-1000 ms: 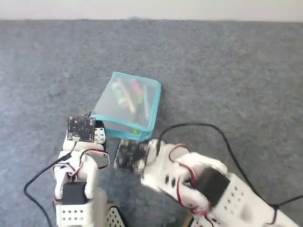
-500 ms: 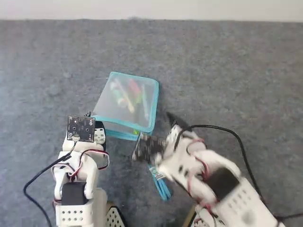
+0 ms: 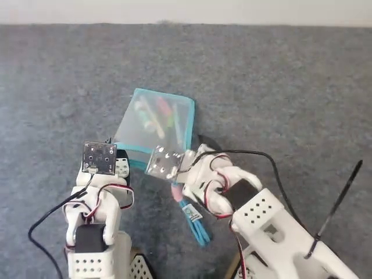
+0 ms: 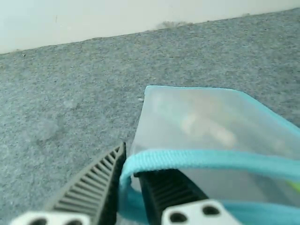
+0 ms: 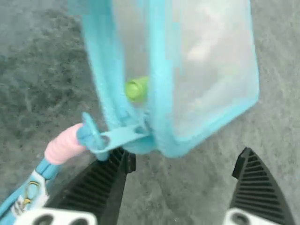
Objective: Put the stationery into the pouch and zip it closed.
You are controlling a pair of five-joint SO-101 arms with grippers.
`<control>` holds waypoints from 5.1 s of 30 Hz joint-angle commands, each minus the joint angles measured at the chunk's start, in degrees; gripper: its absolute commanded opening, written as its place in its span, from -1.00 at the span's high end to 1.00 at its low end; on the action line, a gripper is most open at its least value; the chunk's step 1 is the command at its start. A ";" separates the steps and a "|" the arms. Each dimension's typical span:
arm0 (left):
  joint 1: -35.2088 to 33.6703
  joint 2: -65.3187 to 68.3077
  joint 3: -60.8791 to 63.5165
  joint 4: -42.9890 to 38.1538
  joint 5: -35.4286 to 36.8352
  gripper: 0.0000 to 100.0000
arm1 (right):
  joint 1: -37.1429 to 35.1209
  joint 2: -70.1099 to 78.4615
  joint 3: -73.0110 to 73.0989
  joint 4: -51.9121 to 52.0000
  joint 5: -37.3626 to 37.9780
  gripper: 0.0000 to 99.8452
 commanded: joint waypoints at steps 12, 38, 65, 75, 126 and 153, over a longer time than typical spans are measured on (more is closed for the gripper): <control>0.44 0.18 -3.47 -0.18 0.53 0.98 | -3.91 0.75 -7.47 -0.22 -2.90 0.44; 0.00 -0.09 -12.53 6.24 0.62 0.64 | 5.76 7.87 -16.97 -0.04 -10.55 0.99; 15.03 0.18 -6.73 6.24 -5.63 0.50 | 7.87 22.20 -37.45 11.56 -17.23 0.99; 16.70 0.09 -4.44 3.96 -5.36 0.50 | 1.45 5.85 -26.55 15.34 -17.14 0.99; -8.35 0.18 -5.93 -0.62 -8.88 0.98 | 22.37 3.38 -10.11 7.16 -6.51 0.99; -2.20 -0.09 -0.84 -1.05 -8.88 0.80 | 31.69 3.38 -7.82 7.16 -10.11 0.98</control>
